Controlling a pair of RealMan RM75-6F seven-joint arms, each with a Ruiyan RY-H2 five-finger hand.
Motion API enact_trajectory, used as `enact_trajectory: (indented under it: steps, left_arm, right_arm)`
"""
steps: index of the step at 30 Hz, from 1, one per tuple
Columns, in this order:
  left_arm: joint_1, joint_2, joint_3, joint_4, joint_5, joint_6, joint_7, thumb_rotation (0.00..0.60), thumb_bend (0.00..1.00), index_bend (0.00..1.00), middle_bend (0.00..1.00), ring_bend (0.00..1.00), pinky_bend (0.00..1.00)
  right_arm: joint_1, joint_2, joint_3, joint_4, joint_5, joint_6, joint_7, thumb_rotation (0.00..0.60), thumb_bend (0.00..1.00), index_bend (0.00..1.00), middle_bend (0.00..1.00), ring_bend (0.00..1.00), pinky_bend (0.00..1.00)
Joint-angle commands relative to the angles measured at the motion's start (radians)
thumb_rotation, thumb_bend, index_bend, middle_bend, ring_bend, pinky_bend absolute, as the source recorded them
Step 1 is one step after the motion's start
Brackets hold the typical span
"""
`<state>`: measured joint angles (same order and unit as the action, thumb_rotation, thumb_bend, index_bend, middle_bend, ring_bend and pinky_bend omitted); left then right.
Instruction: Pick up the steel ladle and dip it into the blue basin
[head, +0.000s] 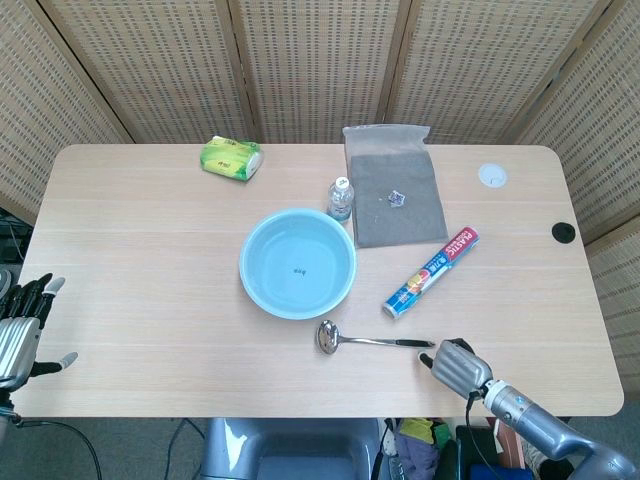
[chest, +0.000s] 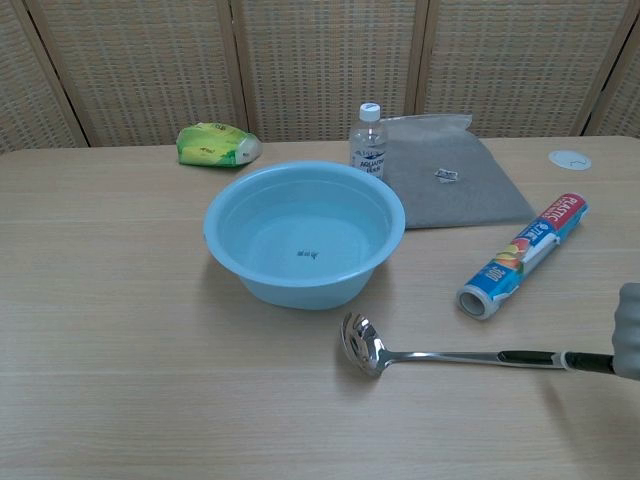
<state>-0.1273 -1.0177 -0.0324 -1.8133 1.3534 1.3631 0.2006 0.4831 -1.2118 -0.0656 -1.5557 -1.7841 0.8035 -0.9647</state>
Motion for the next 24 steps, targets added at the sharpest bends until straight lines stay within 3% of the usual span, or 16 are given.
enact_trajectory:
  steps: [1, 4, 6, 9, 12, 17, 24]
  left_arm:
    - [0.000, -0.001, 0.000, -0.001, 0.000, 0.001, 0.003, 0.600, 0.00, 0.00, 0.00, 0.00, 0.00]
    - [0.000, -0.001, 0.002, -0.002, 0.003, 0.002, 0.004, 0.600, 0.00, 0.00, 0.00, 0.00, 0.00]
    - [0.001, -0.001, 0.003, -0.003, 0.004, 0.003, 0.003, 0.600, 0.00, 0.00, 0.00, 0.00, 0.00]
    - [0.001, 0.001, 0.004, -0.004, 0.007, 0.004, 0.001, 0.600, 0.00, 0.00, 0.00, 0.00, 0.00]
    - [0.001, 0.003, 0.004, -0.005, 0.011, 0.005, -0.004, 0.600, 0.00, 0.00, 0.00, 0.00, 0.00]
    - [0.004, 0.009, 0.005, -0.007, 0.015, 0.009, -0.015, 0.600, 0.00, 0.00, 0.00, 0.00, 0.00]
    - [0.008, 0.015, 0.008, -0.011, 0.023, 0.015, -0.027, 0.600, 0.00, 0.00, 0.00, 0.00, 0.00]
  right_arm:
    - [-0.003, 0.047, 0.003, -0.058, -0.018, 0.072, 0.079, 0.600, 0.55, 0.14, 0.81, 0.85, 1.00]
    - [-0.004, 0.058, 0.028, -0.073, 0.004, 0.146, 0.239, 0.600, 0.38, 0.16, 0.82, 0.86, 1.00]
    - [-0.006, 0.051, 0.041, -0.068, 0.029, 0.179, 0.363, 0.600, 0.34, 0.19, 0.83, 0.86, 1.00]
    - [-0.004, 0.037, 0.065, -0.054, 0.122, 0.177, 0.576, 0.600, 0.33, 0.21, 0.83, 0.87, 1.00]
    - [0.003, 0.022, 0.091, -0.039, 0.193, 0.159, 0.670, 0.600, 0.33, 0.22, 0.84, 0.87, 1.00]
    - [0.002, -0.022, 0.122, -0.036, 0.287, 0.152, 0.768, 0.600, 0.35, 0.28, 0.84, 0.87, 1.00]
    - [0.009, -0.083, 0.137, -0.030, 0.386, 0.122, 0.752, 0.600, 0.35, 0.34, 0.86, 0.91, 1.00]
